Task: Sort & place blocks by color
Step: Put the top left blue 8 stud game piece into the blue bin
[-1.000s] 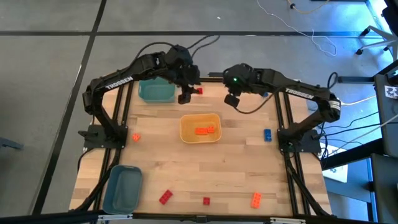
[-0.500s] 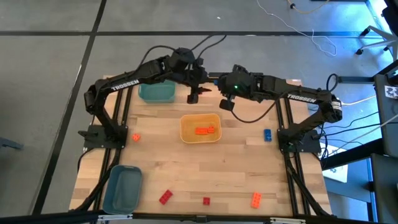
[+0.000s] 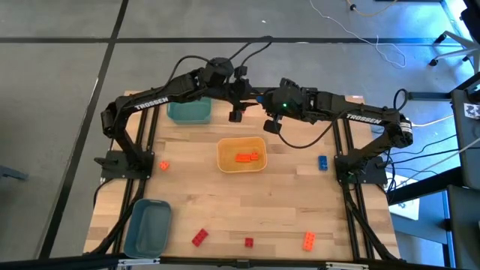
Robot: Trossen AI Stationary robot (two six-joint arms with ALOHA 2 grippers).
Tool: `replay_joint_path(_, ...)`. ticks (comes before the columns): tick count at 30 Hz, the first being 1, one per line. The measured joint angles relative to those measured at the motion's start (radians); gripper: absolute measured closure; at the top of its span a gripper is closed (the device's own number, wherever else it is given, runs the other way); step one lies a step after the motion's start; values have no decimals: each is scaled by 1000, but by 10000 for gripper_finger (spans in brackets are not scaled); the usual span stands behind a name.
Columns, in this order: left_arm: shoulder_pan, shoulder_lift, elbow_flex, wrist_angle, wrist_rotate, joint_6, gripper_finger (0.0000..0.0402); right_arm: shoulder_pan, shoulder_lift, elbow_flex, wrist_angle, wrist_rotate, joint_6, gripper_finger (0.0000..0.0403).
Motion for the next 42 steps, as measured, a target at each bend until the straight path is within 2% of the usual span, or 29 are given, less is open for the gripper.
replay_joint_path(3,-1,0,0,-2,-24,2,237,3,0,0,11,0,0,311)
replay_joint_path(24,-17,51,1,33,-25,3,237,29,0,1,31,1,-7,311)
replay_joint_path(27,-17,51,1,40,-26,-1,254,29,-2,2,31,5,-7,311)
replay_joint_path(32,-28,51,1,11,-29,12,311,29,-2,2,19,-31,-14,311)
replay_joint_path(40,-49,50,1,-3,-40,31,311,30,-2,2,12,-65,-5,311)
replay_joint_path(42,-52,50,1,-6,-43,24,311,29,-1,1,15,-69,6,295)
